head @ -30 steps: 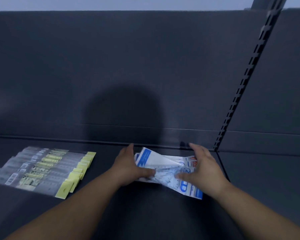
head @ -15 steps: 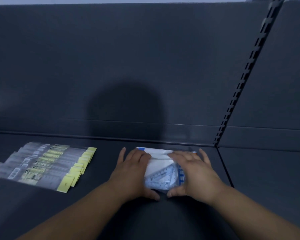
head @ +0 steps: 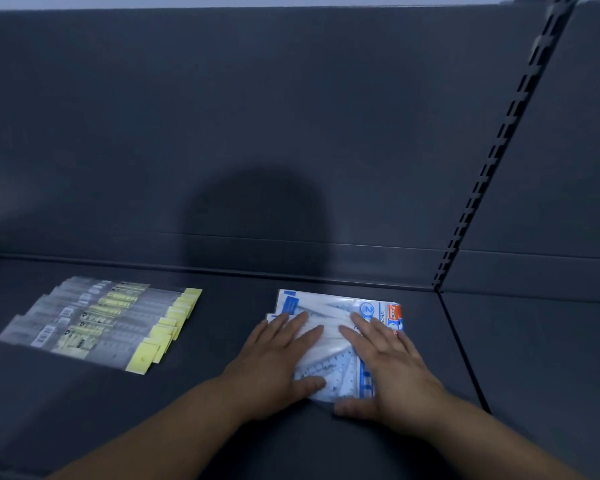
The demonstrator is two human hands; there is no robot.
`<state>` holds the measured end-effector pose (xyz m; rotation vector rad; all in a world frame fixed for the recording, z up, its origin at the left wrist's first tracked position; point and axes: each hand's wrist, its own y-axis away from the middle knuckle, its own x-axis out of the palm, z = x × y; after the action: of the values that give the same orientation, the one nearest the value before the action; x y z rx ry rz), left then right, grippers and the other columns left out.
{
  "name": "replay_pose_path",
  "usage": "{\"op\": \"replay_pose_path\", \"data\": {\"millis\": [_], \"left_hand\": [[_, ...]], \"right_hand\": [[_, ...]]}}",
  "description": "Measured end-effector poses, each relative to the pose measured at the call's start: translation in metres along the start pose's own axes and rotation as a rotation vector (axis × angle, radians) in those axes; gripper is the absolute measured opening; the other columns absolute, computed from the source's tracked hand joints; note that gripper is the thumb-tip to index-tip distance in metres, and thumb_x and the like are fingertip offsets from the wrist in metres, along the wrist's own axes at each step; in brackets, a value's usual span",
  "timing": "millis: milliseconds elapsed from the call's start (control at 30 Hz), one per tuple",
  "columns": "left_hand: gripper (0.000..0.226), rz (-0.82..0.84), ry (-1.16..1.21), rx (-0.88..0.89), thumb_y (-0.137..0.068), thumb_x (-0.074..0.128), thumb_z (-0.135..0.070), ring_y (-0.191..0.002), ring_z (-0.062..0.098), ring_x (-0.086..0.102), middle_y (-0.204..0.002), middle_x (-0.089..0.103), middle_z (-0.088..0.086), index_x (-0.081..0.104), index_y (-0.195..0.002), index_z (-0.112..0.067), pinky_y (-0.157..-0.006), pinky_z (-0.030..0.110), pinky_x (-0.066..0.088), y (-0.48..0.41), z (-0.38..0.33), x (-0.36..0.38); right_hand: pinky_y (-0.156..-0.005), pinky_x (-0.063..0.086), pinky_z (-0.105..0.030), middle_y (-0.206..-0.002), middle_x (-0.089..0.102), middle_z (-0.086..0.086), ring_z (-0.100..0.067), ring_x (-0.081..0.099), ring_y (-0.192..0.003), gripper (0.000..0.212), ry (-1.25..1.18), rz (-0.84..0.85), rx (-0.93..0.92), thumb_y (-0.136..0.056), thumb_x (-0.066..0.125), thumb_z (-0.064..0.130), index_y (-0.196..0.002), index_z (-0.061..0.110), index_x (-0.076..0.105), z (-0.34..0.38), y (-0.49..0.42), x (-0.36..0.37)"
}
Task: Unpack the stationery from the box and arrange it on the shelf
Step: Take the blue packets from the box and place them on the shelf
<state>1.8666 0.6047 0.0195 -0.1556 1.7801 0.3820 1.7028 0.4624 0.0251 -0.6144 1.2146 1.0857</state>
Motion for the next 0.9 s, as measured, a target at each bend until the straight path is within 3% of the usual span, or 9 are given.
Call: {"op": "replay_pose_path", "data": {"millis": [200, 333, 400, 500, 633, 767, 833, 900], "left_hand": [[0.072, -0.002, -0.019, -0.017, -0.091, 0.033, -0.065, -0.145, 0.009, -0.018, -0.158, -0.015, -0.014, -0.003, -0.149, -0.042, -0.117, 0.034, -0.014, -0.024, 0.004, -0.005], [0.066, -0.138, 0.032, -0.08, -0.094, 0.03, -0.06, -0.146, 0.009, -0.011, -0.16, -0.008, -0.013, 0.003, -0.15, -0.039, -0.117, 0.034, -0.011, -0.044, 0.005, -0.019], [0.07, -0.145, 0.035, -0.107, -0.093, 0.029, -0.062, -0.146, 0.011, -0.012, -0.159, -0.012, -0.012, -0.001, -0.151, -0.037, -0.116, 0.034, -0.01, -0.056, 0.008, -0.025], [0.083, 0.008, 0.001, -0.134, -0.087, 0.027, -0.073, -0.146, 0.013, -0.011, -0.159, -0.012, -0.011, -0.006, -0.151, -0.033, -0.117, 0.037, -0.008, -0.068, 0.01, -0.024], [0.089, 0.023, -0.073, -0.107, -0.083, 0.026, -0.078, -0.146, 0.011, -0.01, -0.16, -0.006, -0.01, -0.002, -0.152, -0.028, -0.118, 0.039, -0.009, -0.058, 0.008, -0.019], [0.099, 0.04, -0.073, -0.089, -0.073, 0.01, -0.085, -0.145, 0.008, -0.017, -0.158, -0.018, -0.012, -0.012, -0.151, -0.028, -0.118, 0.039, -0.01, -0.038, 0.004, -0.009], [0.106, 0.044, -0.056, -0.076, -0.063, 0.0, -0.087, -0.144, 0.007, -0.019, -0.157, -0.021, -0.012, -0.015, -0.15, -0.028, -0.118, 0.038, -0.012, -0.036, 0.004, -0.009], [0.107, 0.015, -0.069, -0.05, -0.062, -0.002, -0.086, -0.143, 0.007, -0.02, -0.157, -0.02, -0.012, -0.012, -0.151, -0.028, -0.117, 0.038, -0.014, -0.037, 0.006, -0.013]], "right_hand": [[-0.12, -0.009, -0.04, -0.158, -0.019, 0.018, -0.01, -0.017, -0.146, 0.106, -0.01, 0.047, 0.036, -0.071, 0.058, 0.076, -0.152, 0.04, -0.001, -0.01, -0.02, -0.01], [-0.119, -0.01, -0.041, -0.16, -0.012, 0.016, -0.008, -0.014, -0.147, 0.11, -0.051, -0.002, 0.063, -0.068, 0.059, 0.078, -0.153, 0.036, 0.002, -0.014, -0.03, -0.022], [-0.119, -0.01, -0.04, -0.16, -0.013, 0.016, -0.008, -0.013, -0.147, 0.111, -0.076, -0.038, 0.086, -0.067, 0.05, 0.083, -0.153, 0.035, 0.0, -0.016, -0.035, -0.024], [-0.119, -0.01, -0.043, -0.161, -0.011, 0.013, -0.011, -0.013, -0.147, 0.12, -0.044, 0.003, 0.104, -0.055, 0.027, 0.094, -0.153, 0.032, -0.002, -0.019, -0.04, -0.023], [-0.118, -0.013, -0.044, -0.161, -0.006, 0.012, -0.01, -0.01, -0.148, 0.113, 0.032, 0.017, 0.096, -0.064, 0.035, 0.091, -0.154, 0.031, 0.005, -0.019, -0.034, -0.018], [-0.117, -0.015, -0.043, -0.156, -0.024, 0.019, -0.006, -0.019, -0.145, 0.122, -0.01, 0.047, 0.088, -0.047, 0.014, 0.096, -0.152, 0.037, -0.006, -0.015, -0.024, -0.008], [-0.117, -0.015, -0.043, -0.154, -0.029, 0.02, -0.006, -0.022, -0.144, 0.119, -0.022, 0.073, 0.099, -0.051, 0.017, 0.096, -0.151, 0.038, -0.011, -0.014, -0.023, -0.006], [-0.118, -0.014, -0.043, -0.156, -0.025, 0.019, -0.007, -0.019, -0.145, 0.113, -0.004, 0.062, 0.11, -0.063, 0.032, 0.093, -0.152, 0.037, -0.008, -0.013, -0.023, -0.009]]}}
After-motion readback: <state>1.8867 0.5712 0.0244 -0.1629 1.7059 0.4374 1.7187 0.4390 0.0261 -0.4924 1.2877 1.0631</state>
